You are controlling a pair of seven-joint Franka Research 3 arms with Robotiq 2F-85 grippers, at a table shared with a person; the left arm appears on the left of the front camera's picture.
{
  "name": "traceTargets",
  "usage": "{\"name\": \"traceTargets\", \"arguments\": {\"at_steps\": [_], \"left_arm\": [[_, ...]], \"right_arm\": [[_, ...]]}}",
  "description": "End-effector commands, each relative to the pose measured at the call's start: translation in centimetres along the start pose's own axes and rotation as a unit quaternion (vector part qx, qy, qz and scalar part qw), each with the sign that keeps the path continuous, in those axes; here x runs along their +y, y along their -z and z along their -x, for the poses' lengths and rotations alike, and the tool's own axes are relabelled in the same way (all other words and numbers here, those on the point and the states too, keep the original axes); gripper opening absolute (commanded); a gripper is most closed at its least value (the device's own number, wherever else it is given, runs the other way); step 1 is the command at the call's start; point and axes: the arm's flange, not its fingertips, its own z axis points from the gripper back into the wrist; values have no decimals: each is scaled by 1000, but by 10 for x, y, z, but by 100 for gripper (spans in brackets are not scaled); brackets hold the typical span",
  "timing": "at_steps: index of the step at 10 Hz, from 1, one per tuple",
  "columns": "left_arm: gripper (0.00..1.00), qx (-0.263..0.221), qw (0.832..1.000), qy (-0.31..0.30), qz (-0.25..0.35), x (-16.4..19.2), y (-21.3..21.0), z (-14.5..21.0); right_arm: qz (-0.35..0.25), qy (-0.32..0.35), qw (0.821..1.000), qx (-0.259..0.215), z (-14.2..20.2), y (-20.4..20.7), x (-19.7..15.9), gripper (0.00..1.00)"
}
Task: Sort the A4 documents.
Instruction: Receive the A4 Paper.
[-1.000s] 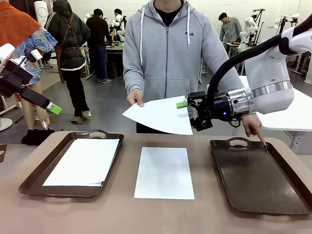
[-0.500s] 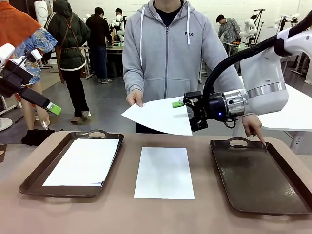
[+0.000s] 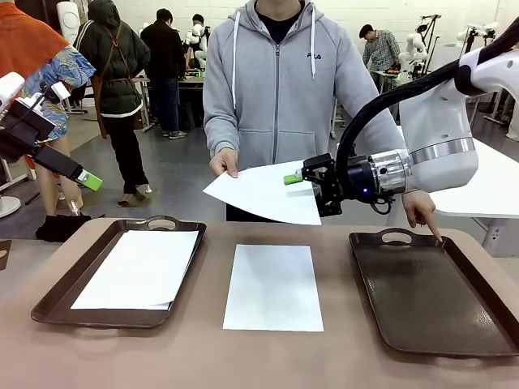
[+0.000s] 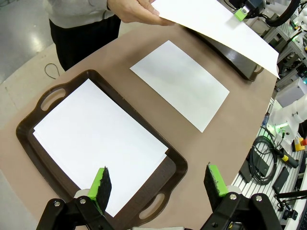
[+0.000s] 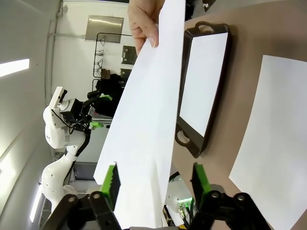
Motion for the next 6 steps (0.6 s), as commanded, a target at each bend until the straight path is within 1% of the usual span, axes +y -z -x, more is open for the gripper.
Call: {"name": "traceTargets", "arguments": {"at_steps": [1, 2, 3, 4, 5, 6], "left_arm": [[100, -7, 1000, 4, 7, 0, -1, 1], [100, -7, 1000, 4, 7, 0, -1, 1], [100, -7, 1000, 4, 7, 0, -1, 1], [100, -7, 1000, 4, 7, 0, -1, 1], [100, -7, 1000, 4, 7, 0, -1, 1], [100, -7, 1000, 4, 7, 0, -1, 1]], "right_arm": [[-23, -1, 1000, -4, -2, 2, -4, 56], [-23, -1, 1000, -4, -2, 1, -5, 44], [-21, -2, 1000, -6, -2, 0, -6, 36], [-23, -1, 1000, -6, -2, 0, -6, 25], [-26, -1, 1000, -5, -2, -1, -7, 17], [-28, 1, 1000, -5, -1, -1, -8, 5]]}}
